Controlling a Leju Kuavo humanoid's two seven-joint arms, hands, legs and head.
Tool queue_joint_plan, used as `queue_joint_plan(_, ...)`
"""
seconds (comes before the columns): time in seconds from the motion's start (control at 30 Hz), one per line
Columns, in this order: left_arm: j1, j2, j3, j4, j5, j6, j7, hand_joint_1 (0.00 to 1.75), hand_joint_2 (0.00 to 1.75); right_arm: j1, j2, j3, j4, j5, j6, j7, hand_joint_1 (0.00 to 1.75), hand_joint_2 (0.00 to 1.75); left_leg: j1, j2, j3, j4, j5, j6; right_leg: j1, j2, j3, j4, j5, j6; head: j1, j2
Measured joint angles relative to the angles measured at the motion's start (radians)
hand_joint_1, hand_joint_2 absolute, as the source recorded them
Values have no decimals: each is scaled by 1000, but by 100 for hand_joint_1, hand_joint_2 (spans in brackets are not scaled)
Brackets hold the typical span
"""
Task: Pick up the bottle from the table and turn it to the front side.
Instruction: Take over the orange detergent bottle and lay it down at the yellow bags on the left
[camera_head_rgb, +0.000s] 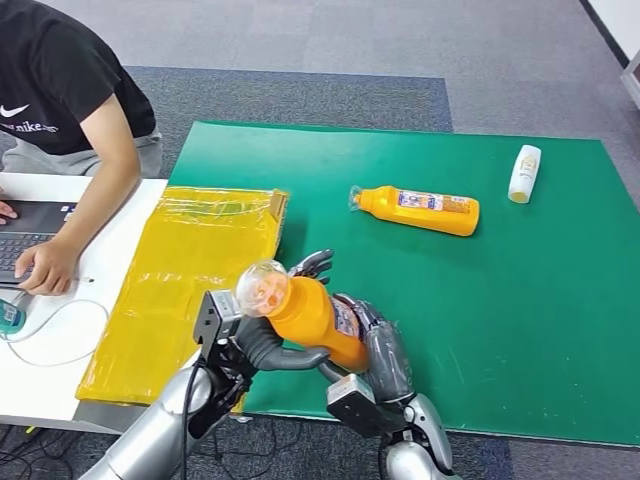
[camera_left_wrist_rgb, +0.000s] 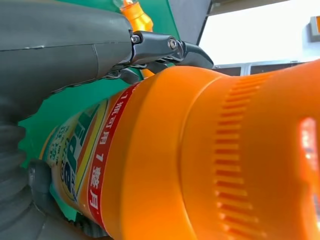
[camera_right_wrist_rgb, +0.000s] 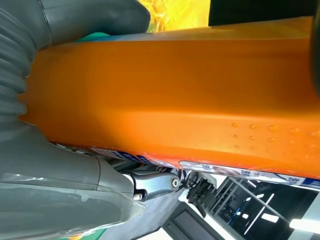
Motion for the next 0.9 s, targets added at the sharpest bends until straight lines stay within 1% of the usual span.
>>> queue_joint_plan(0.23, -21, 0, -8, 8, -15, -2, 1, 0, 175, -2, 0, -2, 0, -4, -6, -3, 175, 175, 0, 0, 0, 0, 0, 0, 0, 0, 0, 0, 0, 0, 0, 0)
queue_joint_plan(0.27, -23, 0, -9, 9, -15, -2, 1, 20, 175, -2, 0, -2, 0, -4, -7, -4, 175, 175, 0, 0, 0, 0, 0, 0, 0, 0, 0, 0, 0, 0, 0, 0)
queue_joint_plan(0.37, -27, 1, -11, 11, -19, -2, 2, 151, 175, -2, 0, -3, 0, -6, -7, -4, 173, 175, 0, 0, 0, 0, 0, 0, 0, 0, 0, 0, 0, 0, 0, 0)
queue_joint_plan(0.4, -28, 1, -12, 11, -22, -2, 2, 175, 175, -3, 0, -3, 0, -8, -7, -4, 166, 175, 0, 0, 0, 0, 0, 0, 0, 0, 0, 0, 0, 0, 0, 0)
queue_joint_plan(0.5, -33, 2, -19, 11, -41, -3, -1, 175, 175, -5, 0, -4, 0, -14, -7, -4, 127, 175, 0, 0, 0, 0, 0, 0, 0, 0, 0, 0, 0, 0, 0, 0)
queue_joint_plan(0.53, -35, 2, -21, 11, -47, -3, -2, 175, 175, -6, 0, -5, 0, -15, -8, -4, 118, 175, 0, 0, 0, 0, 0, 0, 0, 0, 0, 0, 0, 0, 0, 0)
queue_joint_plan(0.57, -37, 3, -22, 12, -52, -3, -2, 175, 175, -6, 0, -5, 0, -15, -8, -4, 115, 175, 0, 0, 0, 0, 0, 0, 0, 0, 0, 0, 0, 0, 0, 0)
queue_joint_plan(0.6, -40, 3, -22, 12, -56, -3, -3, 175, 175, -7, 0, -5, 0, -15, -8, -5, 96, 175, 0, 0, 0, 0, 0, 0, 0, 0, 0, 0, 0, 0, 0, 0)
queue_joint_plan(0.7, -47, 4, -22, 14, -64, -2, -6, 175, 175, -8, 0, -5, 0, -16, -9, -8, 28, 175, 0, 0, 0, 0, 0, 0, 0, 0, 0, 0, 0, 0, 0, 0)
queue_joint_plan(0.73, -50, 4, -23, 14, -68, -1, -8, 175, 175, -8, 0, -5, 0, -16, -9, -9, 24, 175, 0, 0, 0, 0, 0, 0, 0, 0, 0, 0, 0, 0, 0, 0)
queue_joint_plan(0.8, -55, 5, -23, 15, -81, 4, -13, 175, 175, -8, 0, -4, 0, -17, -8, -11, 27, 175, 0, 0, 0, 0, 0, 0, 0, 0, 0, 0, 0, 0, 0, 0)
queue_joint_plan(0.83, -57, 5, -23, 16, -89, 7, -16, 175, 175, -8, 0, -4, 0, -18, -7, -13, 24, 175, 0, 0, 0, 0, 0, 0, 0, 0, 0, 0, 0, 0, 0, 0)
queue_joint_plan(0.9, -58, 6, -24, 19, -102, 13, -18, 175, 175, -10, 0, -3, 0, -19, -4, -16, 8, 175, 0, 0, 0, 0, 0, 0, 0, 0, 0, 0, 0, 0, 0, 0)
